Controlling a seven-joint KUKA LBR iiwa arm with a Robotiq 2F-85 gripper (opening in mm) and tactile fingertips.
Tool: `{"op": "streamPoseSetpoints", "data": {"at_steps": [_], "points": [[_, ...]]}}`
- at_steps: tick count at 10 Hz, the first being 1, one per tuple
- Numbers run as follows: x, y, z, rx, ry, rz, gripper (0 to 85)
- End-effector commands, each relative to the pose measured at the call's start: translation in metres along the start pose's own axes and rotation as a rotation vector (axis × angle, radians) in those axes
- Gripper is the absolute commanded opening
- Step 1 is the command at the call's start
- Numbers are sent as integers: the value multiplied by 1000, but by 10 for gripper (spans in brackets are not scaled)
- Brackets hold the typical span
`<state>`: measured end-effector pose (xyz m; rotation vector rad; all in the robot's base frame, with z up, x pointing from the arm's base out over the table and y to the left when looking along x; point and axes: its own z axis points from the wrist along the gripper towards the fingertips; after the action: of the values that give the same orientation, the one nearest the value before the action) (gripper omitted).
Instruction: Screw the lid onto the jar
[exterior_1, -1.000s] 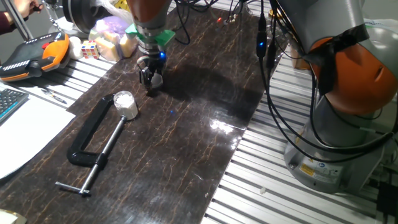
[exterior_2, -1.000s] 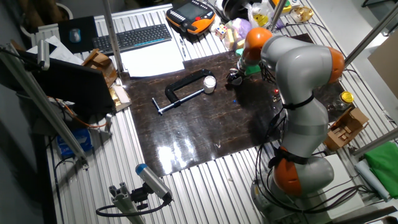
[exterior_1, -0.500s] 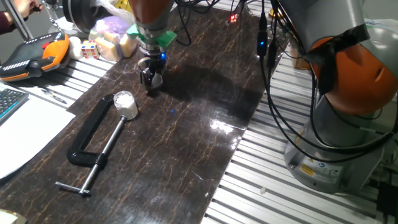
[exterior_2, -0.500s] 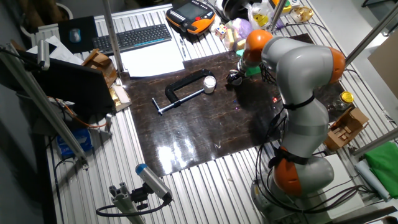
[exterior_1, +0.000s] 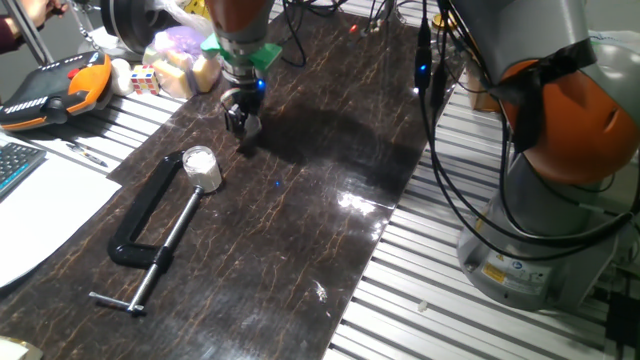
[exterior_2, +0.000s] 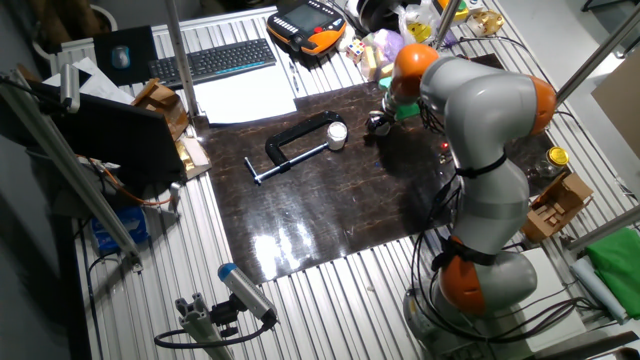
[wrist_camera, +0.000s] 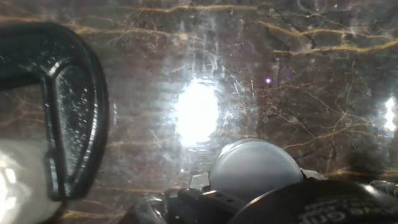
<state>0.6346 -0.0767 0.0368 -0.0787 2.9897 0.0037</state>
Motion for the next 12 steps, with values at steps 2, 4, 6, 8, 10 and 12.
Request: {"op": "streamPoseSetpoints", "data": {"at_steps": [2, 4, 6, 8, 10, 12], "points": [[-2, 9, -22, 5, -4, 17, 683], [-4, 21, -45, 20, -5, 26, 687], [-9, 36, -62, 30, 1, 39, 683], [-12, 51, -73, 39, 1, 60, 690], [-14, 72, -85, 48, 2, 77, 687], [-14, 86, -92, 51, 10, 83, 673]]}}
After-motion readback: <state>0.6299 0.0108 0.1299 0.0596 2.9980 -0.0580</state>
